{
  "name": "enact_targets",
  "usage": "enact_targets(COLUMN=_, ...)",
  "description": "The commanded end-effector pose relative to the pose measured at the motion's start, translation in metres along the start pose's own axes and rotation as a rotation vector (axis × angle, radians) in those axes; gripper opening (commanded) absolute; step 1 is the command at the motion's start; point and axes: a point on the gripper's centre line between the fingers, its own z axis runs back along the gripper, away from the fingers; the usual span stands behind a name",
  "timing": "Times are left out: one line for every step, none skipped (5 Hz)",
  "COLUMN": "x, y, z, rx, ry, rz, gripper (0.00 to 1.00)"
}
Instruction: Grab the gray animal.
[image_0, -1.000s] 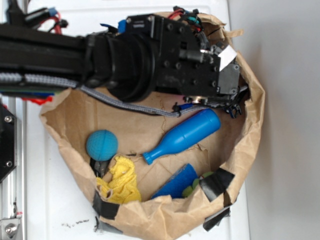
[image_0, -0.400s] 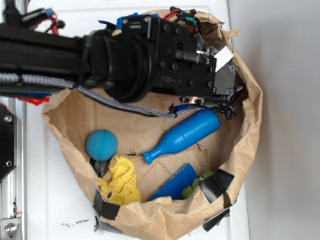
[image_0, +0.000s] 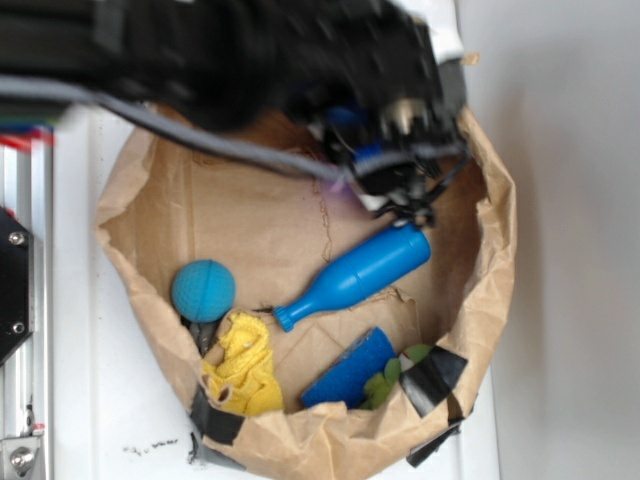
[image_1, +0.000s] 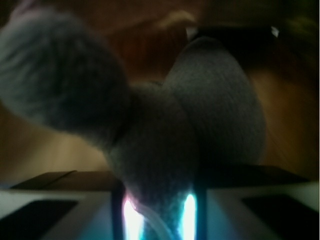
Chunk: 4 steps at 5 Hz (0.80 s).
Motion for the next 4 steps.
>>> enact_targets(x=-0.025, y=-0.001, z=0.078, rx=-0.083, ry=0.003, rz=-0.156, gripper=0.00)
enact_targets(x=-0.031, y=-0.012, z=0.099, rx=-0.091, ry=0.044, rz=-0.339, gripper=0.00)
enact_targets(x=-0.032, y=-0.019, z=0.103, rx=-0.077, ry=0.039, rz=-0.436, gripper=0.00)
enact_targets(x=-0.034, y=-0.025, z=0.108, rx=-0.084, ry=0.026, rz=-0.534, gripper=0.00)
